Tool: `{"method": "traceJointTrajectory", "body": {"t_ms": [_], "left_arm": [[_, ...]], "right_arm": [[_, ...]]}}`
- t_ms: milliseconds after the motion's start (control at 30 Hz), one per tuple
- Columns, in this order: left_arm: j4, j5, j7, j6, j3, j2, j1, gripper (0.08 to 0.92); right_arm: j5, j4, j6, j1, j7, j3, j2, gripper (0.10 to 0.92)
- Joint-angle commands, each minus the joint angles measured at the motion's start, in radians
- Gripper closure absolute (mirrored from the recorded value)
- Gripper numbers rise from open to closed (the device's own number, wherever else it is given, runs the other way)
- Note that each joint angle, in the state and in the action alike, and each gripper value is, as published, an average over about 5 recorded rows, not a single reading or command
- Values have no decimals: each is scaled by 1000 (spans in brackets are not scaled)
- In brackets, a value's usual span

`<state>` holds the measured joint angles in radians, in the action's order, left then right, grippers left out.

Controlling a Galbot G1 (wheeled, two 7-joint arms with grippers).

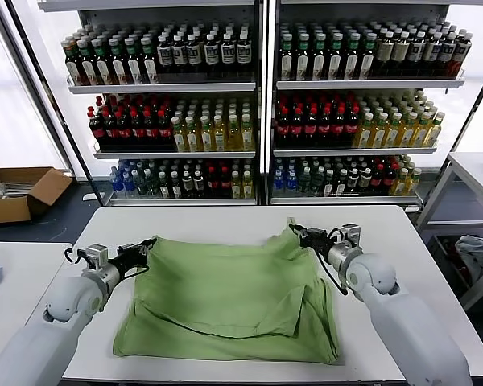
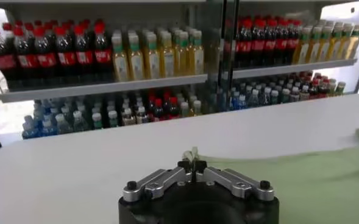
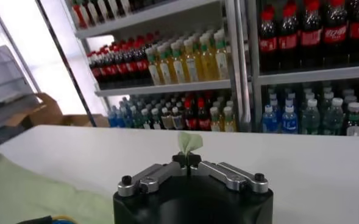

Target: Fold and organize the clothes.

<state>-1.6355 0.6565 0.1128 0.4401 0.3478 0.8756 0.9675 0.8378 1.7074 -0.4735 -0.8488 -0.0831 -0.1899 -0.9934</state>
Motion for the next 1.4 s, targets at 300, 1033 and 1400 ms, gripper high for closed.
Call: {"method": "traceJointTrajectory", "body": {"t_ms": [300, 1033, 1400], "left_arm": [[-425, 19, -4, 10, 389, -56, 605, 912], [-490, -84, -16, 46, 546, -15, 788, 711], [-543, -67, -262, -63, 417, 271, 796, 391]], "right_arm": [[-6, 533, -9, -685, 31, -353, 24, 919], [-234, 449, 226, -787, -35, -521, 8, 681], [-190, 254, 423, -729, -140, -668, -33, 360]]}}
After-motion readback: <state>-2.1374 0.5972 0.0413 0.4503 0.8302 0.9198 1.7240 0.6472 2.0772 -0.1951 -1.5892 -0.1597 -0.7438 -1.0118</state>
